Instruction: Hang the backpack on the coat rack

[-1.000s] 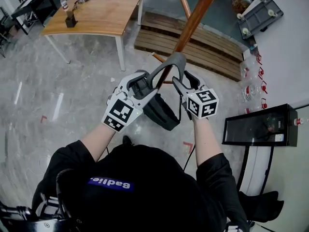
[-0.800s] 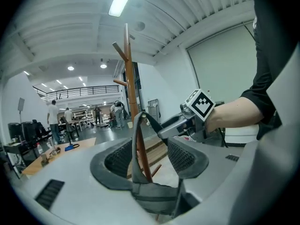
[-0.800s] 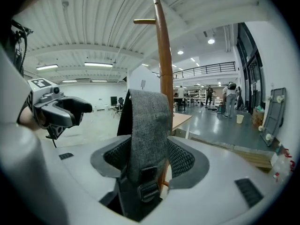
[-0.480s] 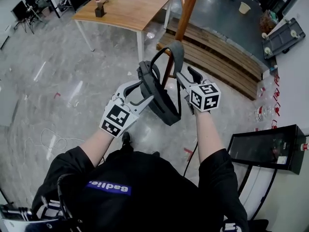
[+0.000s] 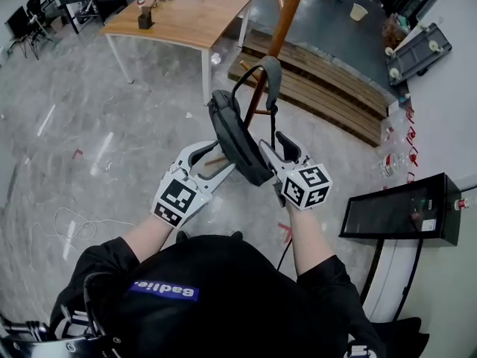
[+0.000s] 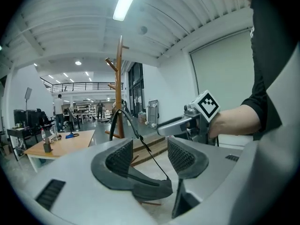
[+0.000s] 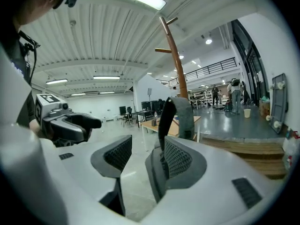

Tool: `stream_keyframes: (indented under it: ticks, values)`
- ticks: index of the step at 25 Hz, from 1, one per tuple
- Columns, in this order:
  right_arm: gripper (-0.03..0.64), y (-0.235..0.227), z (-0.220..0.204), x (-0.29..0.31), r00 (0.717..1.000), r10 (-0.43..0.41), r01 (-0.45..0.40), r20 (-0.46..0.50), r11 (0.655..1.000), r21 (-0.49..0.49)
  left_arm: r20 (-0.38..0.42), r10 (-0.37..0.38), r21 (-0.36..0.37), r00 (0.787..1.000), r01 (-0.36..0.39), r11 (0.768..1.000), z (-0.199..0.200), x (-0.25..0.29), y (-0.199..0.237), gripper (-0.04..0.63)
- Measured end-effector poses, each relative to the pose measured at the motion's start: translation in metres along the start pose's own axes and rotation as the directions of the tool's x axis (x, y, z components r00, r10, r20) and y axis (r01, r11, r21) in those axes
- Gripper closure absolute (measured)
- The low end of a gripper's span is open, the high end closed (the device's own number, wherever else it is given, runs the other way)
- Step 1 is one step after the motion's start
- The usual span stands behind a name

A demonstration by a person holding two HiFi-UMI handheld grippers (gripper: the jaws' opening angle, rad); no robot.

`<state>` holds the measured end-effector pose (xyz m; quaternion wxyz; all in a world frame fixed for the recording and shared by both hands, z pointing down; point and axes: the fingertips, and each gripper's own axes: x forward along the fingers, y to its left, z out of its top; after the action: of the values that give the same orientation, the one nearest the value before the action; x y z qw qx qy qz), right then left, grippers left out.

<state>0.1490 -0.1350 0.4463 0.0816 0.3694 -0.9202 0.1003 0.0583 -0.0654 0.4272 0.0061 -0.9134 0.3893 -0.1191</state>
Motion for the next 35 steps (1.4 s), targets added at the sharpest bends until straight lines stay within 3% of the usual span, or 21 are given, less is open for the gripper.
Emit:
stream_keyframes:
  ticks: [5, 12, 16, 22, 27, 35]
  values:
    - [0.41, 0.086, -0.023, -0.021, 0.999, 0.012, -0.014, 0.054, 0.999, 0.045, 0.057, -0.086, -0.045, 0.995, 0.088, 0.995, -0.014, -0.046, -0.005, 0.36]
    - [0.526, 0.156, -0.026, -0.03, 0.992, -0.017, 0.002, 0.128, 0.993, 0.118, 0.095, -0.201, -0.042, 0.975, 0.206, 0.978, -0.024, -0.087, -0.011, 0.456]
    - [0.576, 0.181, -0.011, -0.04, 0.984, 0.022, -0.045, 0.178, 0.99, 0.13, 0.131, -0.181, -0.059, 0.975, 0.19, 0.98, -0.012, -0.104, -0.011, 0.526]
    - [0.606, 0.205, 0.016, -0.061, 0.967, 0.078, -0.092, 0.242, 0.995, 0.045, 0.17, -0.148, -0.088, 0.974, 0.165, 0.982, 0.004, -0.117, -0.018, 0.584]
    - [0.611, 0.208, 0.01, -0.07, 0.966, 0.091, -0.104, 0.243, 0.994, 0.042, 0.184, -0.163, -0.124, 0.969, 0.188, 0.974, 0.009, -0.116, -0.035, 0.586]
    - [0.611, 0.206, 0.003, -0.078, 0.97, 0.095, -0.107, 0.222, 0.993, 0.044, 0.181, -0.153, -0.12, 0.971, 0.176, 0.977, 0.013, -0.117, -0.05, 0.586]
